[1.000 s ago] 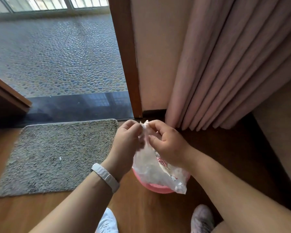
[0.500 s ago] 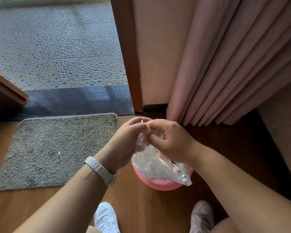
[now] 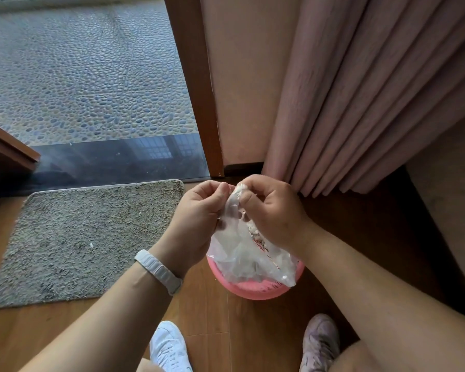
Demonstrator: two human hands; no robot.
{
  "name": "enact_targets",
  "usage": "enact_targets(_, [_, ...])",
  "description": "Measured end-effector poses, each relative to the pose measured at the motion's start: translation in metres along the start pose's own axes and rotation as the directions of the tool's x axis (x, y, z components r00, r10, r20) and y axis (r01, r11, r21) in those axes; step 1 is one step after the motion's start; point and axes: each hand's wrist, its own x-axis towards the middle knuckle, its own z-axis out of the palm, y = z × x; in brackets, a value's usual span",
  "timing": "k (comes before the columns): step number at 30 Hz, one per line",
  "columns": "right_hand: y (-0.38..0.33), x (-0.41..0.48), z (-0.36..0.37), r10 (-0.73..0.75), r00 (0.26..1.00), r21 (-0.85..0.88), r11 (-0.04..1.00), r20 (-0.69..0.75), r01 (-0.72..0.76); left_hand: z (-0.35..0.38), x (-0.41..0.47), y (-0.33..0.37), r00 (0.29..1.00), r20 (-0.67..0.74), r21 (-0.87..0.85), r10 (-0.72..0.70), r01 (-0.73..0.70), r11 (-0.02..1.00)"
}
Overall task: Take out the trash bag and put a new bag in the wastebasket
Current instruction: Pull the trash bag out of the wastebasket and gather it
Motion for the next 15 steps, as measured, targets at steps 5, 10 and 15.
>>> enact_targets(5, [0.0, 0.008, 0.0, 0.156, 0.985, 0.19, 0.972, -0.068, -0.14, 0.01, 0.0, -0.004, 0.995, -0.064, -0.029, 0.079, -0.081, 0.996])
enact_targets(10, [0.002, 0.011, -0.003, 0.226, 0.972, 0.235, 0.95, -0.058, -0.207, 0.013, -0.002, 0.0, 0.995, 0.002, -0.05, 0.095, -0.095, 0.994])
enact_targets(15, [0.001, 0.009, -0.006, 0.308, 0.95, 0.348, 0.897, -0.048, -0.273, 0.012, -0.003, -0.001, 0.976, 0.104, 0.26, 0.191, -0.212, 0.942])
